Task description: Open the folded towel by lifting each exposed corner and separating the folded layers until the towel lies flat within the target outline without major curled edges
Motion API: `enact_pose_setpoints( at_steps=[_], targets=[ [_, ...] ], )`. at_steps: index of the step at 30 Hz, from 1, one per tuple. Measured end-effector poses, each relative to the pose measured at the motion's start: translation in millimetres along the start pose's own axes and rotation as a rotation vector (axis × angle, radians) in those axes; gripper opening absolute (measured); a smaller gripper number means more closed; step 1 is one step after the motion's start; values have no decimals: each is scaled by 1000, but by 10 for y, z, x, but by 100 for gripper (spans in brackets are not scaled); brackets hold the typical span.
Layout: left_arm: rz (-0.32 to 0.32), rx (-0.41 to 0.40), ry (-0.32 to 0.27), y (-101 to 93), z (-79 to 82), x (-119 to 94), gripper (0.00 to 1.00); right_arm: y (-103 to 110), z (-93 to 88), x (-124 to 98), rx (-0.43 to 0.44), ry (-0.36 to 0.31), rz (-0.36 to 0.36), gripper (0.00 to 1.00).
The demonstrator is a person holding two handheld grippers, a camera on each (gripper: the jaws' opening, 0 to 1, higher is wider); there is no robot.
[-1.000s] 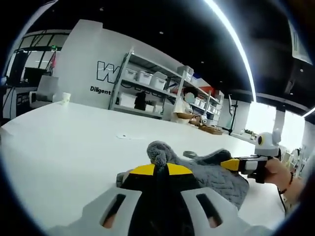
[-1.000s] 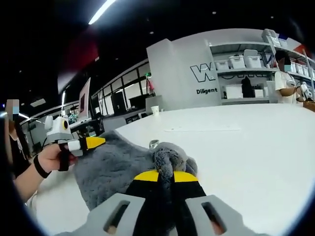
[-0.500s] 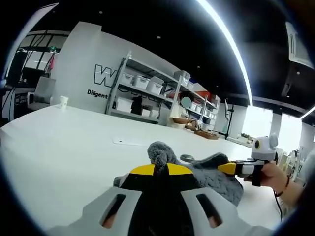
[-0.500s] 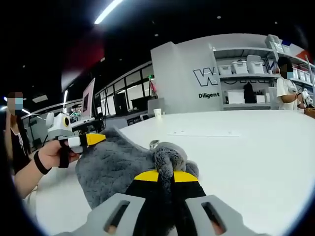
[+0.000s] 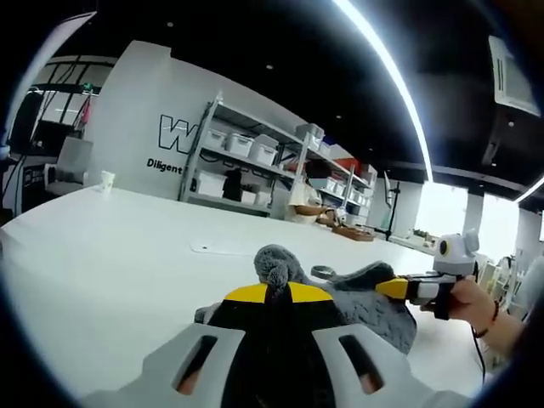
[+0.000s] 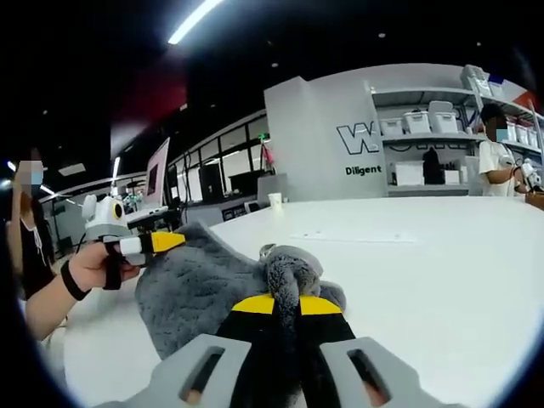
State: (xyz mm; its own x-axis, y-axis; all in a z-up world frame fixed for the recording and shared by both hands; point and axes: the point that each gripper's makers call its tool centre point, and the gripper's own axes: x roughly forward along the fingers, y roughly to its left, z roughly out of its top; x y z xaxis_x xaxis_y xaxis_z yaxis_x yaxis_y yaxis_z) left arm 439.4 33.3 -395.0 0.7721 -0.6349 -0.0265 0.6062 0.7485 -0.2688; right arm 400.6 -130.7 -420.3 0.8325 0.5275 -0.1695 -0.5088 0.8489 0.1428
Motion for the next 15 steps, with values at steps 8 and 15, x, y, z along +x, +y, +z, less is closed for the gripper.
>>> enact_pose_setpoints(
  at_steps=[8, 15],
  targets=[
    [-20, 1, -14, -33, 51, -42, 4, 89, -20, -71, -8, -6, 8, 0],
    [-38, 0, -29, -53, 90, -80, 4, 119, 3, -88, -35, -11, 16, 0]
  ],
)
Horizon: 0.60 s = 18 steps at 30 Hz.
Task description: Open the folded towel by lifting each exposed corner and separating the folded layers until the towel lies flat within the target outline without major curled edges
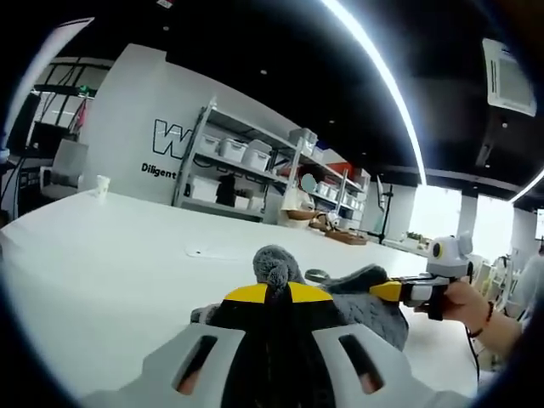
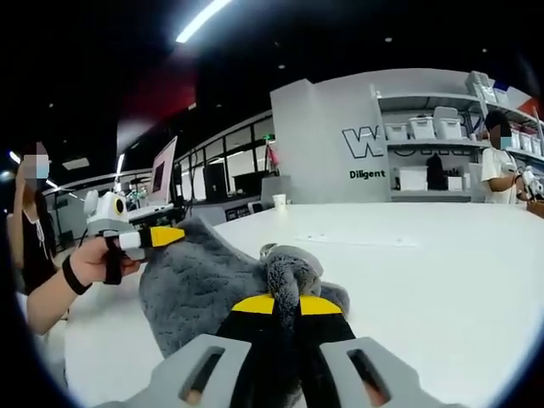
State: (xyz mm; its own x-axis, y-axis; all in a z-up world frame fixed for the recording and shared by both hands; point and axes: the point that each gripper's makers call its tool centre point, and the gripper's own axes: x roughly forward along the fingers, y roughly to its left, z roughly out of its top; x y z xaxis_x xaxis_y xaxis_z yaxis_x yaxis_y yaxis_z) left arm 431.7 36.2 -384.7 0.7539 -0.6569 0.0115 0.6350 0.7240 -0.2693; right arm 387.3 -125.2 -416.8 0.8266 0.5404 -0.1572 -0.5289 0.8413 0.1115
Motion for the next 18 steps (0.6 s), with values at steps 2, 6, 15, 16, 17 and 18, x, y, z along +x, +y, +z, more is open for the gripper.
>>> enact_pose_setpoints(
  at_steps=[2, 6, 15, 16, 17, 18],
  targets=[
    [-5, 5, -1, 1, 3, -6, 4, -16, 13, 9, -3, -1, 2, 0],
    [-11, 1, -5, 13, 8, -20, 4, -7, 17, 1, -9, -3, 5, 0],
    [-37, 3, -25, -9, 51, -54, 5, 30, 6, -55, -14, -16, 22, 0],
    [-38, 3, -25, -9, 54, -56, 5, 34, 3, -61, -18, -16, 24, 0],
    [-45, 8, -29, -12, 68, -63, 5, 35, 1, -64, -18, -16, 25, 0],
    [-48, 8, -30, -44, 59, -89, 5, 41, -1, -69, -19, -18, 28, 0]
  ],
)
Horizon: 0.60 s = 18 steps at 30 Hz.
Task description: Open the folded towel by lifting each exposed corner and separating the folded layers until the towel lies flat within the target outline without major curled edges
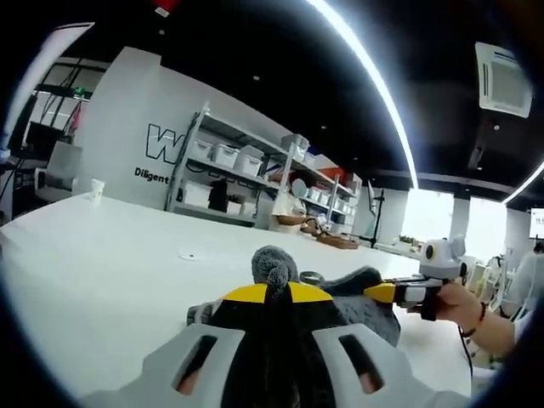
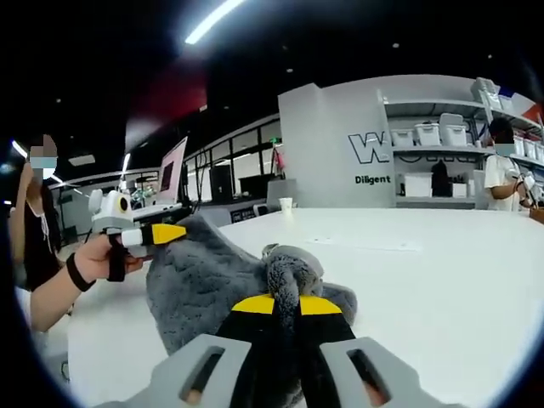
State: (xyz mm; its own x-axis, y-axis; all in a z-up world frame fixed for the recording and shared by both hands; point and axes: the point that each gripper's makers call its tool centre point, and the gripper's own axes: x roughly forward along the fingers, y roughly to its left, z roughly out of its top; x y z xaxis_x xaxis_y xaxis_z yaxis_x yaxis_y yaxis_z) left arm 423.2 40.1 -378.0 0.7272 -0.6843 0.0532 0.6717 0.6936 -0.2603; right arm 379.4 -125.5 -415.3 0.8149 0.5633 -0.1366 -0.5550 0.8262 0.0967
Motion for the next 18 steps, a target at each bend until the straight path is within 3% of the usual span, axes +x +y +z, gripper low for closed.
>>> enact_pose_setpoints(
  at_steps=[7, 18],
  targets=[
    [-13, 5, -9, -22, 22, -43, 5, 37, -11, -29, -13, -3, 11, 0],
    [-49, 32, -18, -146, 50, -124, 5, -83, 48, 9, -25, -12, 26, 1]
  ],
)
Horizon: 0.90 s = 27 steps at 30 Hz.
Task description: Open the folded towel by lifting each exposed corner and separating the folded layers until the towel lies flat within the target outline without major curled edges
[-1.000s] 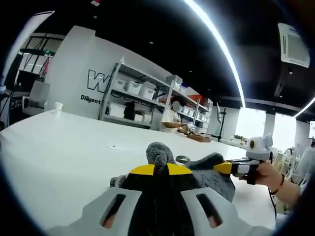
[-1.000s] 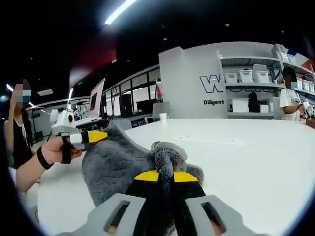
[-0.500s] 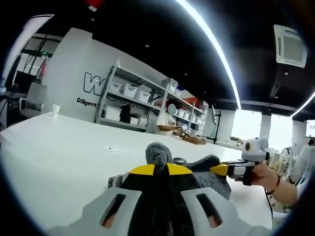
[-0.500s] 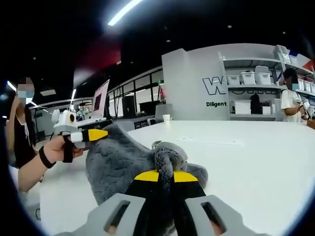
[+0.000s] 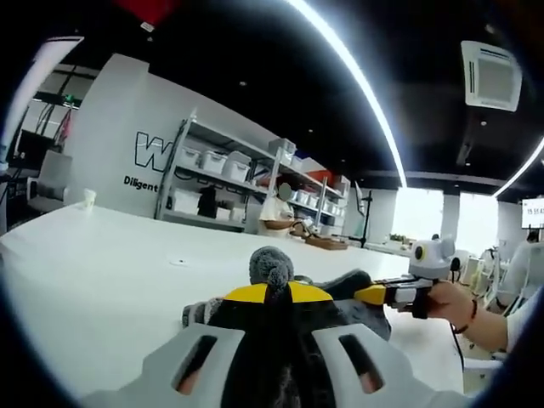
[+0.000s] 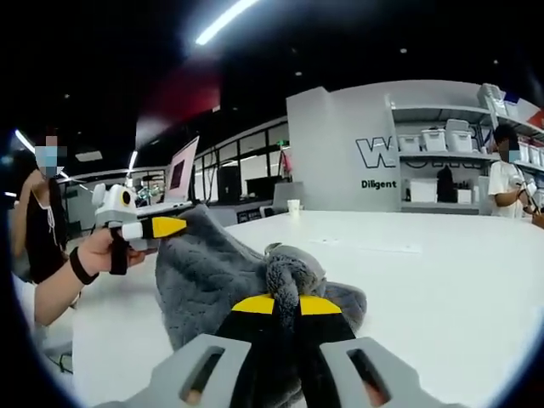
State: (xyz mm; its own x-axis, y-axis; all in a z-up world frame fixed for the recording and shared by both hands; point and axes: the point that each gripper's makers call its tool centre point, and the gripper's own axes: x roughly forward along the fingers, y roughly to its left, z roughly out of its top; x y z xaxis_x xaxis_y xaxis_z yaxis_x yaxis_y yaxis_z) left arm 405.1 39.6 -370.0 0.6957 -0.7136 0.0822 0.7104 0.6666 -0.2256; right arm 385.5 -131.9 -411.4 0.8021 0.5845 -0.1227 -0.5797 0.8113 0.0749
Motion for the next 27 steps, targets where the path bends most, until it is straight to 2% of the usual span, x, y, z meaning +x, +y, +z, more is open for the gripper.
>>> enact_pose_setpoints(
  at_steps=[9, 27],
  targets=[
    [-32, 17, -6, -114, -4, -67, 5, -5, 21, -31, -15, -5, 8, 1],
    [-57, 47, -12, -238, -27, -244, 5, 291, 16, -197, -54, -25, 26, 1]
  ],
)
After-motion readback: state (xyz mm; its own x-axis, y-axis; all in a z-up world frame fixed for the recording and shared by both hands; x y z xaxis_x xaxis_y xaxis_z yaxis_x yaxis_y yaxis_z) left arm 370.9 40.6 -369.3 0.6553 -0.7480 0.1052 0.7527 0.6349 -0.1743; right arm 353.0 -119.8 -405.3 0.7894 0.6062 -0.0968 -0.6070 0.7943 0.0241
